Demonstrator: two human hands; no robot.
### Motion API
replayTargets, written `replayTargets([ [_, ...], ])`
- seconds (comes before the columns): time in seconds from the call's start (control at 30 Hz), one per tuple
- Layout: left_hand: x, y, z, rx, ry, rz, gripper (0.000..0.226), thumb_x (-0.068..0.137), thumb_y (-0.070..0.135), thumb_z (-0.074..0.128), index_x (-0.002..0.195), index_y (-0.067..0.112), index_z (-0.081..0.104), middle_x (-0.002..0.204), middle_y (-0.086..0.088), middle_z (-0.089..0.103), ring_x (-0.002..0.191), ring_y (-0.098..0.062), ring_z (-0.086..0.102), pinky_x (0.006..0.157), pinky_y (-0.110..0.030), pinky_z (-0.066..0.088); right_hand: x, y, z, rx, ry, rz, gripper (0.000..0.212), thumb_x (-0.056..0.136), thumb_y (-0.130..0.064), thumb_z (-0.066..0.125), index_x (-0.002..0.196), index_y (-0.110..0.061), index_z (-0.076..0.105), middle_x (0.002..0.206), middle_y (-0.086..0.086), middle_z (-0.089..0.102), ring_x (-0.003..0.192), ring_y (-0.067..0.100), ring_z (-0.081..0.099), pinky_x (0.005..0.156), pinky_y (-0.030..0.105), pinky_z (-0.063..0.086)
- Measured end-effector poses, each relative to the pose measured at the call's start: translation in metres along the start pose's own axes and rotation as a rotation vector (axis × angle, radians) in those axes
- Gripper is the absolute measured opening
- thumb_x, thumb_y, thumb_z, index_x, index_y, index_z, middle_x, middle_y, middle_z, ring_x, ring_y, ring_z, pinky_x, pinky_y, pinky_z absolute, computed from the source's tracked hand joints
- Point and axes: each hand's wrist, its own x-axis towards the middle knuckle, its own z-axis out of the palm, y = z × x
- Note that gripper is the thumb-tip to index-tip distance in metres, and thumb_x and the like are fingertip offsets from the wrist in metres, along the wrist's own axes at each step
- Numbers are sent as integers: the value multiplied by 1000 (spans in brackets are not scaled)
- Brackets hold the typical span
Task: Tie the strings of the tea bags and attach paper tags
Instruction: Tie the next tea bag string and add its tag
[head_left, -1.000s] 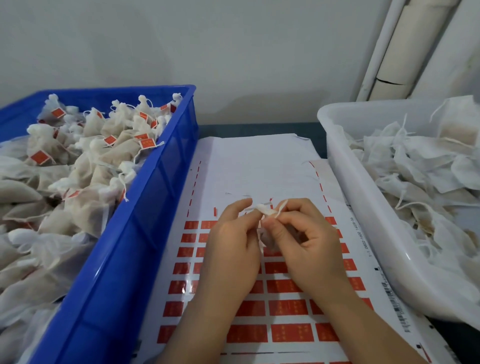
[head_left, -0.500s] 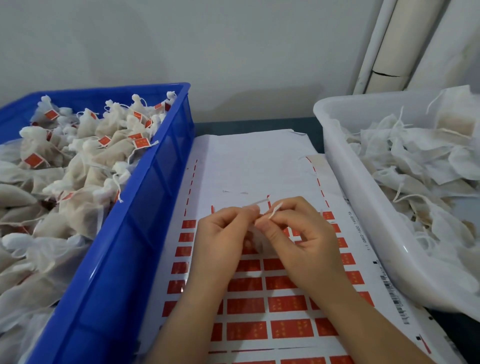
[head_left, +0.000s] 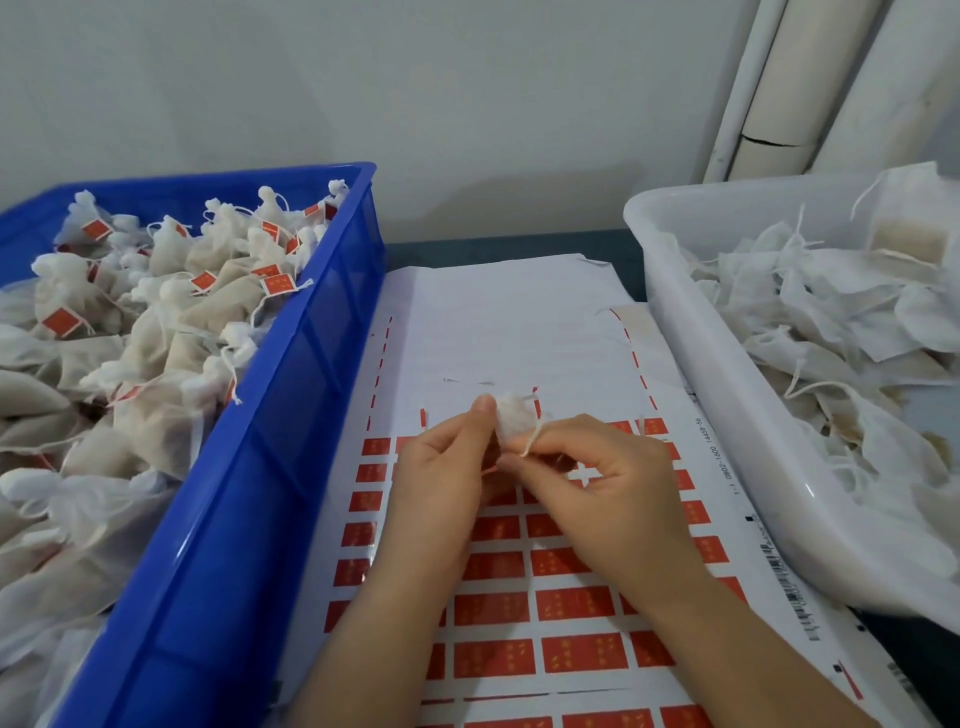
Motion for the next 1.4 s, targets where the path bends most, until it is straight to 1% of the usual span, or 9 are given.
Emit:
replayTargets([
  [0.17,0,3,0,-17,-27,-13,20,83,23,60,73,25,76,79,-1,74,76,-13,71,62,-20,54,0,-3,-1,9,-37,-67,11,77,-22,71,84,-14,75,79,-10,68,76,2,61,71,13,49],
  [0.27,0,2,1,23,-6,3,20,84,21,59,73,24,76,77,-2,73,76,-15,70,66,-26,53,2,-4,-3,-4,12,-84,16,80,-27,65,83,-14,73,81,-6,67,80,5,59,76,13,48],
  [0.4,0,2,-2,36,-11,-21,15,84,24,61,84,20,75,85,-3,73,82,-18,70,73,-34,55,3,-7,-6,122,47,101,7,78,-33,70,77,-26,69,73,-13,68,76,1,63,68,8,47],
  [0.47,-1,3,-3,30,-16,-21,14,82,28,62,78,25,75,82,0,73,78,-16,70,67,-29,55,4,-8,-6,199,108,260,5,75,-38,65,73,-34,66,75,-17,68,74,0,63,61,6,47],
  [0.57,-4,7,-1,-4,-48,30,14,71,35,63,70,28,75,76,1,72,74,-15,70,65,-24,54,8,-5,-7,250,163,417,9,71,-40,63,71,-32,66,75,-21,67,72,-3,62,56,4,45],
  [0.8,-5,10,-1,54,-72,135,34,48,55,68,66,27,71,71,-1,70,70,-23,69,69,-31,57,6,-7,-4,309,28,381,31,70,-54,55,79,-26,64,82,-13,68,77,3,64,61,10,50],
  [1.03,-4,10,-2,89,-179,144,21,56,42,70,69,26,73,70,-2,71,66,-20,70,59,-24,56,7,-3,-6,467,-1,468,26,69,-43,61,72,-17,63,65,-7,67,59,1,62,50,13,48],
  [1.27,-8,7,4,121,-85,227,22,59,44,66,67,24,65,65,6,65,63,-6,63,57,-16,51,6,3,-2,611,-58,583,29,62,-54,65,70,-27,71,74,-1,70,73,13,66,65,28,52],
  [1.4,-8,6,4,110,-95,230,25,57,48,67,66,25,67,64,4,64,63,-11,62,59,-18,53,5,1,-2,618,-67,571,28,64,-55,64,72,-29,71,76,-2,71,75,12,68,66,25,52],
])
